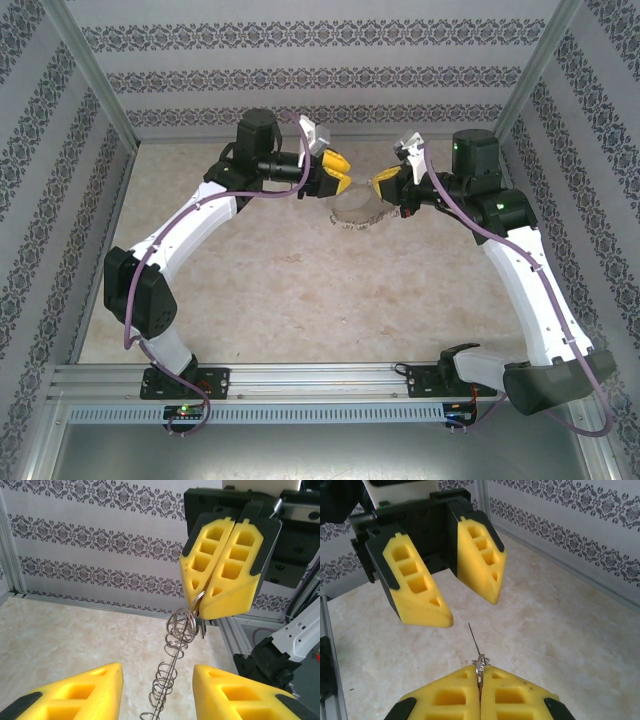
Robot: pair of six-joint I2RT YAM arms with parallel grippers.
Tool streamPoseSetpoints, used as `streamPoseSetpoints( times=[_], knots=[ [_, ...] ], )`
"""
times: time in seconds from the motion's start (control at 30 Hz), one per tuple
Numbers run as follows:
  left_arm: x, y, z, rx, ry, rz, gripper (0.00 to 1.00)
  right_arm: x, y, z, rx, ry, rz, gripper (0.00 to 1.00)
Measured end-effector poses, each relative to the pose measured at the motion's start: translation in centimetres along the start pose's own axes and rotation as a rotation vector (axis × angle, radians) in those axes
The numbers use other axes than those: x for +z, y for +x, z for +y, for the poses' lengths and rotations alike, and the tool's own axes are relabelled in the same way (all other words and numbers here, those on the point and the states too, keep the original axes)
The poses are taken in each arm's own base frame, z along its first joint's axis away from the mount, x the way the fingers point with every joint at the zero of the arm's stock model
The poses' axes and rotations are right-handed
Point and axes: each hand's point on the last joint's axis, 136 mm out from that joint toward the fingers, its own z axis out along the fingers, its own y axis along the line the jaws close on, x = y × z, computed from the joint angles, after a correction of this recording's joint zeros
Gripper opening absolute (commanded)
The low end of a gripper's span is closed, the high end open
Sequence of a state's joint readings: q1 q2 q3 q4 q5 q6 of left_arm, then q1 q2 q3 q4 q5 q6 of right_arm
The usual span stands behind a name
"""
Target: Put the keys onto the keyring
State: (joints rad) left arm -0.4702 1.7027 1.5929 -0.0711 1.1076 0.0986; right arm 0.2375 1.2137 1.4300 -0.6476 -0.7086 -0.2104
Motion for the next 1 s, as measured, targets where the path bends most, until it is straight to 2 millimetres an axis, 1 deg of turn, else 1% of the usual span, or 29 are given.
streamPoseSetpoints(
  times=[0.17,0.37,0.73,0.8,0.9,1.0],
  knots=[
    [0.9,0.7,-0.2,0.023,-0.017,0.018,0.47,0.0,0.0,0.3,0.006,-0.014,0.001,0.0],
    [2.1,0.9,-0.8,0.069,-0.026,0.029,0.49,0.1,0.0,0.3,0.01,-0.024,0.003,0.0],
    [2.8,0.9,-1.2,0.099,-0.031,0.035,0.49,0.1,0.0,0.5,0.011,-0.035,0.002,0.0],
    [2.7,1.0,-1.0,0.102,-0.055,0.036,0.49,0.1,0.2,0.5,0.014,-0.036,0.006,0.0],
    [1.9,1.3,-0.7,0.099,-0.098,0.039,0.49,0.1,0.2,0.5,0.017,-0.036,0.009,0.0],
    [0.8,1.0,0.0,0.097,-0.139,0.031,0.5,0.0,0.3,0.4,0.019,-0.033,0.009,0.0]
  ],
)
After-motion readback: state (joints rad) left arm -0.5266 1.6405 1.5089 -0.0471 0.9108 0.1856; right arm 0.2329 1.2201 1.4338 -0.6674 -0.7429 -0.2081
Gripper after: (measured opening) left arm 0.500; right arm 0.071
